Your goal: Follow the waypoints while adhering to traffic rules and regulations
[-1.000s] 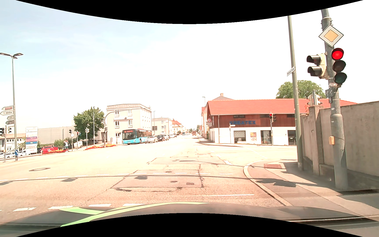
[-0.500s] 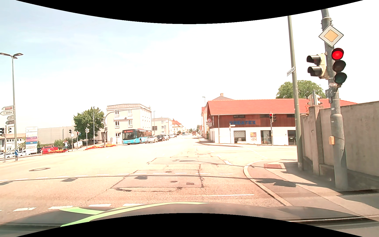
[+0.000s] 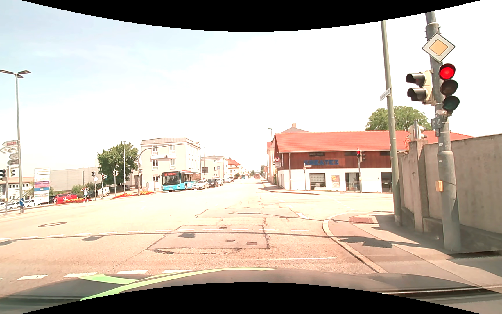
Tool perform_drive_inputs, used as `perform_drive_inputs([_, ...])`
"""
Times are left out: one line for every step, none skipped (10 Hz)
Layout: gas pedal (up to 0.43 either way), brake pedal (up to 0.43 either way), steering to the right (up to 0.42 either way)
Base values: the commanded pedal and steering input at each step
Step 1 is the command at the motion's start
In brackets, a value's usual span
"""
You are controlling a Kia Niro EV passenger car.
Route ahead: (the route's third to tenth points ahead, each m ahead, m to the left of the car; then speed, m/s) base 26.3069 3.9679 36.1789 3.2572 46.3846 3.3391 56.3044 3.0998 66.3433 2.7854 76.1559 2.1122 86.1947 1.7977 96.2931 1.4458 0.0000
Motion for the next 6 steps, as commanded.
perform_drive_inputs([0.000,0.250,0.003])
perform_drive_inputs([0.000,0.250,0.003])
perform_drive_inputs([0.000,0.250,0.003])
perform_drive_inputs([0.000,0.250,0.003])
perform_drive_inputs([0.000,0.250,0.003])
perform_drive_inputs([0.000,0.250,0.003])
